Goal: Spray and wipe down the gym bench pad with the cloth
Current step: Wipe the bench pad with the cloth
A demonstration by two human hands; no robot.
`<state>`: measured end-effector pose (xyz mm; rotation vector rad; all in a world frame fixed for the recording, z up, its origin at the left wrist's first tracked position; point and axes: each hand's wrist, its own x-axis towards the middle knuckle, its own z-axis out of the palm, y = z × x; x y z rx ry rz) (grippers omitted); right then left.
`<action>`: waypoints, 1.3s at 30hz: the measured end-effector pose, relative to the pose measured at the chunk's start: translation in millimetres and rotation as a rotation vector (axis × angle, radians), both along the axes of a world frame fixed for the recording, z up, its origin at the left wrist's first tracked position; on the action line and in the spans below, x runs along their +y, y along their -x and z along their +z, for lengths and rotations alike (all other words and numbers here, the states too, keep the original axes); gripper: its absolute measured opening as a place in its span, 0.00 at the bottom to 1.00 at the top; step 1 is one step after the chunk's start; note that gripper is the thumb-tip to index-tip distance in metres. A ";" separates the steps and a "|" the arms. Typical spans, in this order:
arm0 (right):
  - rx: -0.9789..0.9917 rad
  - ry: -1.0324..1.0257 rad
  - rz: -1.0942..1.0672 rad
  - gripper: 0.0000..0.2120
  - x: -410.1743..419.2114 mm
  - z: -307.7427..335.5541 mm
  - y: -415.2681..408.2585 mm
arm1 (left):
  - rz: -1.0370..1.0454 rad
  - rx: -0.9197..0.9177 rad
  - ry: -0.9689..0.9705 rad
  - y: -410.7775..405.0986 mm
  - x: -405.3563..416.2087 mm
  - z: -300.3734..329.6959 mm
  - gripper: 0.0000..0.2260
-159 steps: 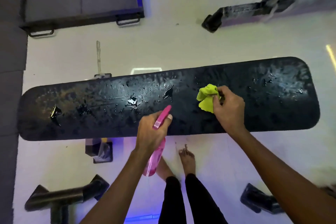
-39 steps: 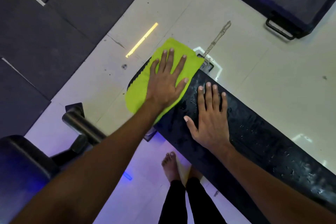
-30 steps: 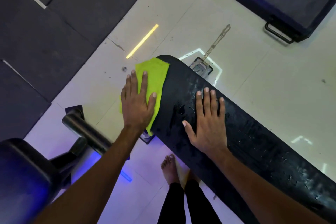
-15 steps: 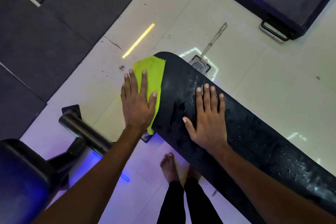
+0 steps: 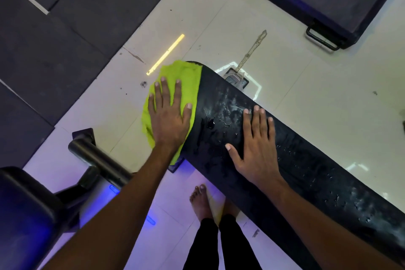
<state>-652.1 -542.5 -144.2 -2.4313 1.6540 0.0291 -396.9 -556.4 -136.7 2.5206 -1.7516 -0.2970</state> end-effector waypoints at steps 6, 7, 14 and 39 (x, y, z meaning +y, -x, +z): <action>0.033 0.011 0.021 0.45 20.7 -4.1 14.3 | -0.172 -0.048 -0.041 59.9 -16.4 2.6 0.31; 0.033 0.020 0.019 0.45 20.7 -5.3 13.3 | -0.249 -0.041 -0.032 56.1 -31.4 2.0 0.31; 0.023 0.003 0.033 0.45 22.4 -1.5 38.7 | -0.174 -0.023 0.007 29.9 -17.2 1.8 0.30; 0.030 0.047 0.008 0.44 30.1 -9.5 36.0 | -0.518 -0.029 0.046 24.9 -61.2 1.6 0.27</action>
